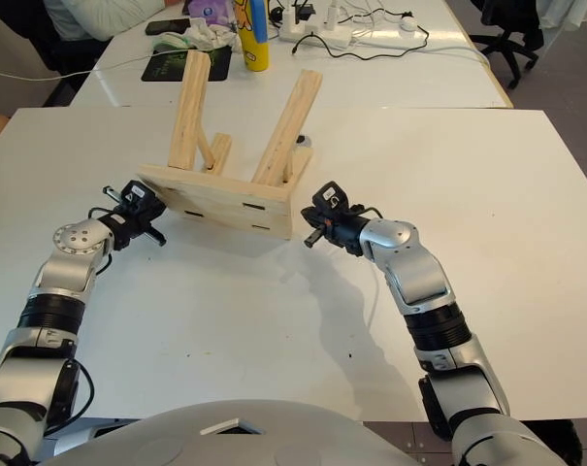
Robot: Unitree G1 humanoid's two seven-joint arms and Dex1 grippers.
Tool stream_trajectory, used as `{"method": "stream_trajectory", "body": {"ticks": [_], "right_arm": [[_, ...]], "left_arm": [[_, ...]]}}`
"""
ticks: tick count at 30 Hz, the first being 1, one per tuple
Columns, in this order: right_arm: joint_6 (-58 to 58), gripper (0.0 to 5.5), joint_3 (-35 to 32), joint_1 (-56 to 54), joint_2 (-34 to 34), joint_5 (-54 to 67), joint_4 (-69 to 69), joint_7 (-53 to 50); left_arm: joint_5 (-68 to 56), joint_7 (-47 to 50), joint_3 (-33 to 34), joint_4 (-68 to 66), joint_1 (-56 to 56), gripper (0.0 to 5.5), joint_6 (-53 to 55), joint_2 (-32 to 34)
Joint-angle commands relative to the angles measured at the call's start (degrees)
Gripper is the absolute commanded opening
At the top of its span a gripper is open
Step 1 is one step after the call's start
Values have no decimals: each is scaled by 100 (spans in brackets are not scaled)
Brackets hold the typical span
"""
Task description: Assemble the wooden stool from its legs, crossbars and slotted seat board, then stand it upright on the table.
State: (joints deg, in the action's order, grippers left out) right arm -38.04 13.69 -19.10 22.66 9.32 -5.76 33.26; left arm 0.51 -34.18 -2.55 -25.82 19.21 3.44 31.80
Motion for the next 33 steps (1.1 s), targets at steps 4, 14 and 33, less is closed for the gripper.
{"method": "stream_trajectory", "body": {"ticks": [4,14,33], "right_arm": [[53,1,-138,70,214,-227,254,-98],[-8,1,-118,395,474,-345,201,89],[206,1,17,467,410,-513,504,164]], "left_arm": [[-249,-256,35,788,-518,0,286,-54],[-525,-373,56,1751,-978,0,691,-170],[-328,-134,-33,1463,-1237,0,722,-290]]}}
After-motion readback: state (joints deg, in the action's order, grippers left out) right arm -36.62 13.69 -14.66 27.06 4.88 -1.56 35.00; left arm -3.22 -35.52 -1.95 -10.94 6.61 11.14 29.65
